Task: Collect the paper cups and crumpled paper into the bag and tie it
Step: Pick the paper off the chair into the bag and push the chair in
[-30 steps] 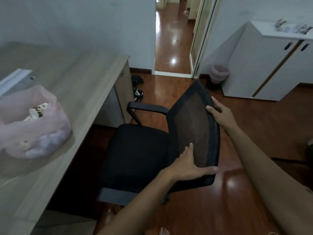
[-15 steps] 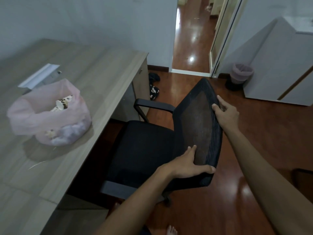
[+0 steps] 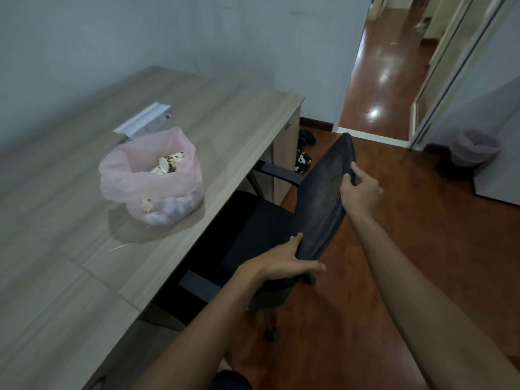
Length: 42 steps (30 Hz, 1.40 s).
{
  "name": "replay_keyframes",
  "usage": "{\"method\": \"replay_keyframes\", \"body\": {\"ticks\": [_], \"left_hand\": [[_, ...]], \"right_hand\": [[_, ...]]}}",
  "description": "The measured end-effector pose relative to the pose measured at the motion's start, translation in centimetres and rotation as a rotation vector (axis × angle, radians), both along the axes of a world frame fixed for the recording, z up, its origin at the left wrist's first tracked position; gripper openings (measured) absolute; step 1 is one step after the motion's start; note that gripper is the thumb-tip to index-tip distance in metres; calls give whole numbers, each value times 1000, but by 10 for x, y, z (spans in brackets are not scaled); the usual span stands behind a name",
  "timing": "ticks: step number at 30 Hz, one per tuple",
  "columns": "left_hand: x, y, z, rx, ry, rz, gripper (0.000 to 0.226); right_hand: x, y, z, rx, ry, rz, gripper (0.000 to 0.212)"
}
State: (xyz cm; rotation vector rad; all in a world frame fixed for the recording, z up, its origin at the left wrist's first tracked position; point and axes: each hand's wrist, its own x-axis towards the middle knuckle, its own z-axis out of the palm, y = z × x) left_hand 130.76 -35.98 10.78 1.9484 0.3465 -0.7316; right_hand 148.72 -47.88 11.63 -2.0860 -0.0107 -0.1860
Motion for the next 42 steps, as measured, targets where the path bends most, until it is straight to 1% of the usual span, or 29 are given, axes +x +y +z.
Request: {"method": "replay_keyframes", "body": {"ticks": [2, 6, 10, 12, 16, 21, 26, 28, 30, 33, 35, 38, 40, 42], "left_hand": [[0, 15, 2, 15, 16, 42, 122], [-5, 59, 5, -28, 15, 176, 113], [-4, 100, 6, -11, -9, 268, 112], [2, 109, 8, -15, -23, 267, 107], [14, 115, 8, -20, -14, 158, 106], [15, 118, 0, -53, -30, 182, 111], [15, 122, -1, -47, -45, 150, 104], [16, 125, -3, -40, -56, 136, 104], [17, 128, -4, -42, -64, 122, 106], [15, 143, -1, -68, -104, 122, 111], [13, 162, 0, -80, -155, 199, 111], [15, 203, 2, -21, -288, 431, 106], [17, 233, 6, 32, -399, 578, 90], [20, 264, 12, 115, -509, 693, 62]], "right_hand": [[1, 23, -1, 19, -6, 13, 40], [3, 68, -4, 37, -9, 34, 41], [4, 113, -4, 64, -2, 44, 41], [12, 125, -5, 74, 12, 33, 41], [24, 125, -12, 20, -16, 5, 42], [23, 127, -11, 38, -14, -6, 42], [24, 123, -10, -4, -19, 0, 43], [23, 123, -12, -60, -30, 26, 45], [25, 123, -10, -169, -27, 56, 48], [26, 126, -1, -479, -11, 122, 58], [24, 135, 6, -598, -11, 177, 63], [14, 167, 8, -651, -93, 289, 62], [2, 198, 10, -593, -101, 424, 57], [-14, 229, 13, -537, -23, 546, 57]]}}
